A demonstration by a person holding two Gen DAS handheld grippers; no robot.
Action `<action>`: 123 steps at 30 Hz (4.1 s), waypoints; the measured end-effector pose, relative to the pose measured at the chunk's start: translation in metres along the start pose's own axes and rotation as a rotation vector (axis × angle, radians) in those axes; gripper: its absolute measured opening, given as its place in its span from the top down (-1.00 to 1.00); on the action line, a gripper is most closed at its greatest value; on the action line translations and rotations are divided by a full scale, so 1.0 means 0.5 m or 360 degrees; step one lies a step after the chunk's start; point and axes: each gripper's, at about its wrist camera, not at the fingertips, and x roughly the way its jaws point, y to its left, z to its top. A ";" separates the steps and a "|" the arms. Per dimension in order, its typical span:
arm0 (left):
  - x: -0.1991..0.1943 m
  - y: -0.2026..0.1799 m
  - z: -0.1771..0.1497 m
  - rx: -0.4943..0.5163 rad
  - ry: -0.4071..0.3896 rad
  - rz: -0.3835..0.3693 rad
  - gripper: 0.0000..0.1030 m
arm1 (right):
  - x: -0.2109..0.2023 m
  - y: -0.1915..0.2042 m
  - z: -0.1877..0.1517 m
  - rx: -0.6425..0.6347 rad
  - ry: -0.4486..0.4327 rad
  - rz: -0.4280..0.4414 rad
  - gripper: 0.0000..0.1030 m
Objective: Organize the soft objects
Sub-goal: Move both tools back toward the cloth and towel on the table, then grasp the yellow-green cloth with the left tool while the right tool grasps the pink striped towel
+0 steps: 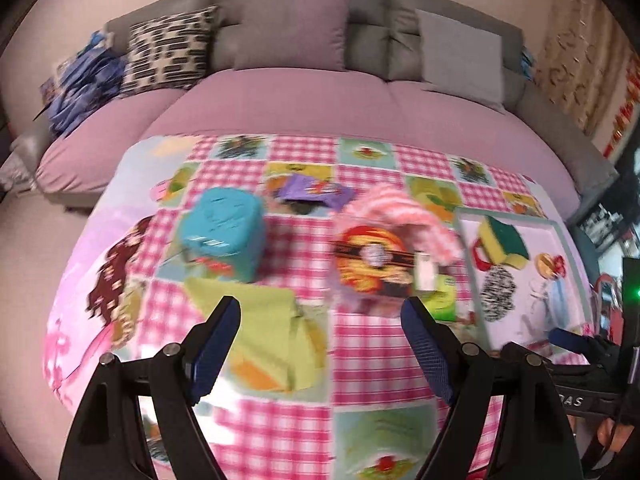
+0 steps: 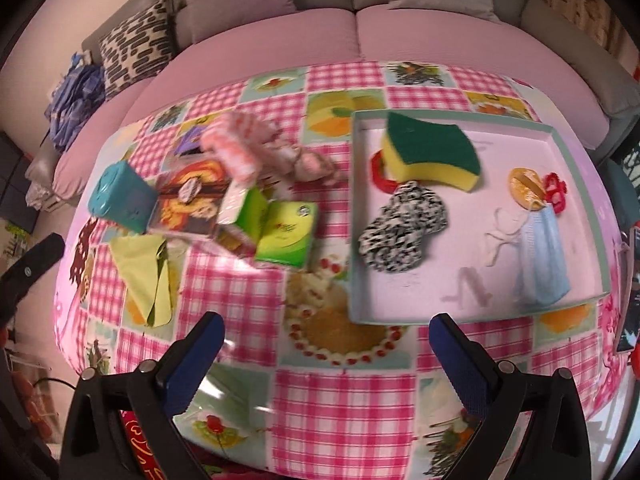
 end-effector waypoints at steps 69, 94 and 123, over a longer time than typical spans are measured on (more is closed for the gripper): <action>0.343 0.049 -0.049 -0.0082 0.0511 0.0155 -0.53 | 0.151 0.128 0.042 -0.0136 0.0191 0.0056 -1.00; 0.287 0.088 -0.041 -0.0087 0.0377 0.0009 0.89 | 0.093 0.114 0.201 -0.0200 -0.0038 -0.0040 -1.00; 0.128 0.129 0.061 -0.0092 0.0069 -0.0036 0.89 | 0.161 0.172 0.276 -0.0276 0.0013 -0.0005 0.62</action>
